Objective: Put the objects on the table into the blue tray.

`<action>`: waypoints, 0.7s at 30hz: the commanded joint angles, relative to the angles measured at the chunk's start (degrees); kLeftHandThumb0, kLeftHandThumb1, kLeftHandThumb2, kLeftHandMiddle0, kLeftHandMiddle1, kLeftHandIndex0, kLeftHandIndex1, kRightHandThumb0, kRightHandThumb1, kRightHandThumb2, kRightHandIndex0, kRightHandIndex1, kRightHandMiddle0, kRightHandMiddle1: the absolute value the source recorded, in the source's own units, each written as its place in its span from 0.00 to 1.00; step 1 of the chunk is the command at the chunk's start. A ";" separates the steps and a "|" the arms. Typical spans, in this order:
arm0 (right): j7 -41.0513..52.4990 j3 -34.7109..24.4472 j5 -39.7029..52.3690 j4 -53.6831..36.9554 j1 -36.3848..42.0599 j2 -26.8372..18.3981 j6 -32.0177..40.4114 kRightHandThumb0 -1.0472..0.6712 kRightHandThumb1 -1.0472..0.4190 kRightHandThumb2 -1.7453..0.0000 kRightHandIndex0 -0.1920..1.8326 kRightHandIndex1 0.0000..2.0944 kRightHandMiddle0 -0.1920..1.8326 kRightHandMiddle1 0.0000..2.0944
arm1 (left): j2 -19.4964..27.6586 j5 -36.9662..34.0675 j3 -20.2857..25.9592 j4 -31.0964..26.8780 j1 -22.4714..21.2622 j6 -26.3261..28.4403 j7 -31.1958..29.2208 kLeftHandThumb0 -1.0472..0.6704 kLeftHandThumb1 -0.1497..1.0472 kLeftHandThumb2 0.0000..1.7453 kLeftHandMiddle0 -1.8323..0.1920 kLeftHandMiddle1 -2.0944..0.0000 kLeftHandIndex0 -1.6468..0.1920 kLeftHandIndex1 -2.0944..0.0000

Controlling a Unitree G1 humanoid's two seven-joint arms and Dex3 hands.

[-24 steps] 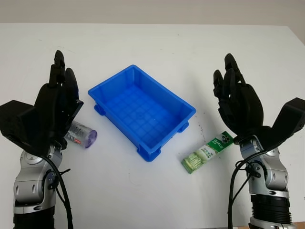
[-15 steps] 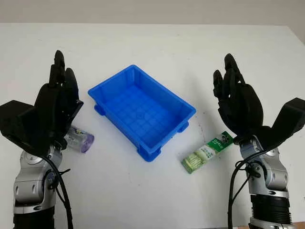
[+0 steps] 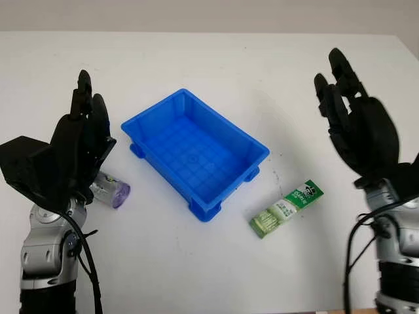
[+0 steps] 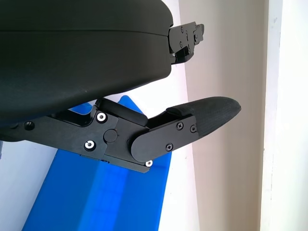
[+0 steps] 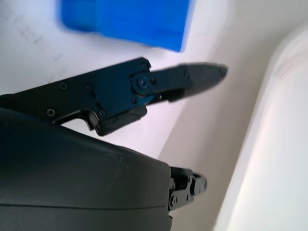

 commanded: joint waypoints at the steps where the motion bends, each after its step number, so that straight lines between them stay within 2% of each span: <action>1: 2.23 0.96 -4.05 -5.20 1.16 -5.90 0.06 0.24 0.18 0.98 0.30 0.08 0.29 0.07 | 0.05 -0.09 -0.15 -0.16 -0.74 0.00 0.05 0.19 1.00 0.44 1.00 1.00 1.00 1.00; 5: 7.99 1.20 -12.60 -5.84 4.56 -14.17 -13.97 0.22 0.18 0.97 0.33 0.06 0.31 0.05 | -0.33 0.14 -0.74 -0.19 -0.90 0.17 0.42 0.18 1.00 0.44 1.00 1.00 1.00 1.00; 9: 11.68 -1.28 -17.42 -9.15 8.57 -19.24 -20.22 0.20 0.16 0.96 0.31 0.04 0.31 0.04 | -0.46 0.41 -1.29 -0.81 -0.77 0.92 1.03 0.18 1.00 0.44 1.00 1.00 1.00 1.00; 15: 15.18 -4.33 -21.63 -13.73 12.19 -23.34 -25.93 0.22 0.17 0.97 0.32 0.04 0.33 0.04 | 0.08 0.04 -1.11 -1.22 -0.54 0.70 0.31 0.19 1.00 0.45 1.00 1.00 1.00 1.00; 21: 18.01 -7.37 -21.51 -16.97 14.46 -24.67 -29.68 0.25 0.16 0.97 0.38 0.06 0.37 0.05 | 0.14 -0.07 -0.85 -0.88 -0.74 0.52 -0.20 0.19 1.00 0.46 1.00 1.00 1.00 1.00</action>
